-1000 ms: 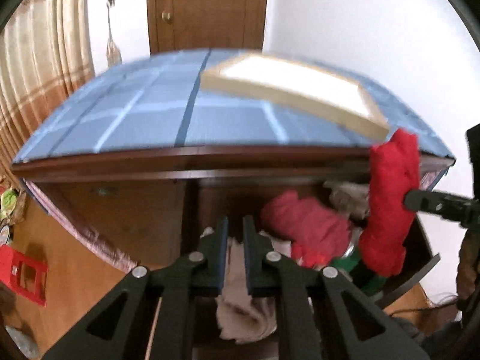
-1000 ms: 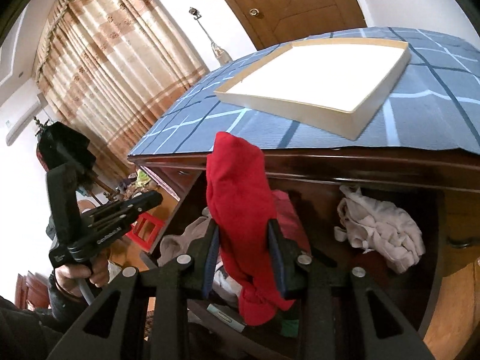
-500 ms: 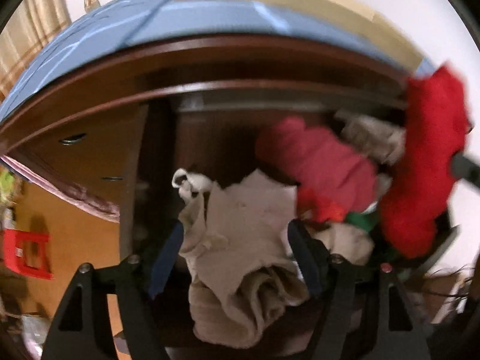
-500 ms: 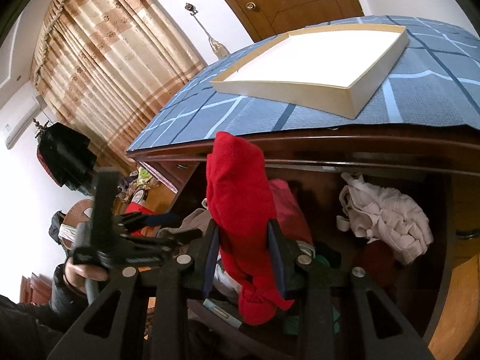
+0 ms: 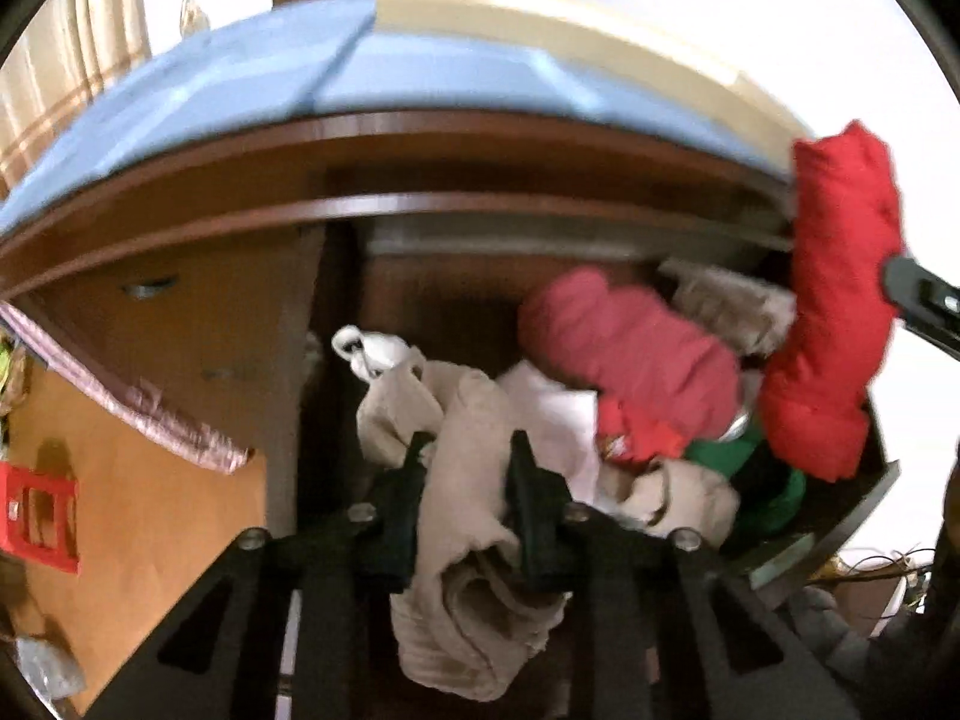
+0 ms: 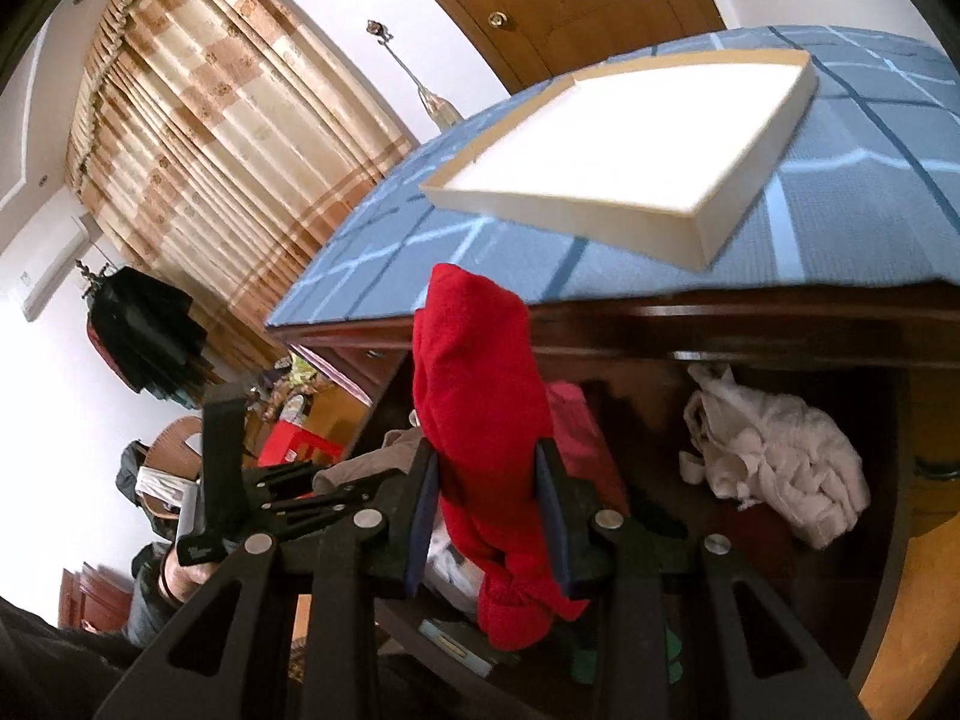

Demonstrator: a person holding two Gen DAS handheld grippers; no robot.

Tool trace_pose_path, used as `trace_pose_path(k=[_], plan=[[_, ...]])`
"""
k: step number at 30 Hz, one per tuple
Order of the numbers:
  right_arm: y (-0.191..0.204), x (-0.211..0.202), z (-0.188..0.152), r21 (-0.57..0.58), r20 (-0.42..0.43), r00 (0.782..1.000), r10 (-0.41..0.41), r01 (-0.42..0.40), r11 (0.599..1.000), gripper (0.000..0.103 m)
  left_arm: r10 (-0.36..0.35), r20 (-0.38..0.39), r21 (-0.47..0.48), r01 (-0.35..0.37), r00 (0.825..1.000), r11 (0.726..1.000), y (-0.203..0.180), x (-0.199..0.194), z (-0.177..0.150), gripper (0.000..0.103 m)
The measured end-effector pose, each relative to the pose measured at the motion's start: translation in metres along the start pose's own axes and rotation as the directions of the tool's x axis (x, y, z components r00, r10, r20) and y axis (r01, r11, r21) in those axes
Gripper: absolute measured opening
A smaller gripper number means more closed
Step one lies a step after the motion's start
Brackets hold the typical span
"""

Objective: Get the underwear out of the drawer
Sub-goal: 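Lift both garments out of the drawer toward the white tray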

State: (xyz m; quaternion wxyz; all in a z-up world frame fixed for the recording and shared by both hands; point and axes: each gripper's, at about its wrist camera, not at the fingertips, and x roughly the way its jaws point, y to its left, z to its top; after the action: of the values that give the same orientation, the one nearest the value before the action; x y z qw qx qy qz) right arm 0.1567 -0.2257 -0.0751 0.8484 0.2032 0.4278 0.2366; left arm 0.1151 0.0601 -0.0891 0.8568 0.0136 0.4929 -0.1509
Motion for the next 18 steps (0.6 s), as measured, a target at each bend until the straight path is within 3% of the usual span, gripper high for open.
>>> trace_pose_path(k=[9, 15, 18], plan=[[0.008, -0.003, 0.034, 0.047, 0.032, 0.995, 0.095, -0.097, 0.994, 0.034, -0.074, 0.171, 0.042, 0.067, 0.983, 0.997, 0.005, -0.052, 0.035, 0.022], [-0.002, -0.002, 0.072, 0.155, 0.063, 0.987, 0.147, -0.155, 0.976, 0.034, -0.113, 0.257, 0.129, 0.082, 0.960, 0.988, -0.003, -0.083, 0.089, 0.022], [-0.006, -0.002, 0.096, 0.185, 0.094, 0.983, 0.157, -0.172, 0.968, 0.034, -0.109, 0.304, 0.190, 0.053, 0.947, 0.980, -0.010, -0.091, 0.120, 0.022]])
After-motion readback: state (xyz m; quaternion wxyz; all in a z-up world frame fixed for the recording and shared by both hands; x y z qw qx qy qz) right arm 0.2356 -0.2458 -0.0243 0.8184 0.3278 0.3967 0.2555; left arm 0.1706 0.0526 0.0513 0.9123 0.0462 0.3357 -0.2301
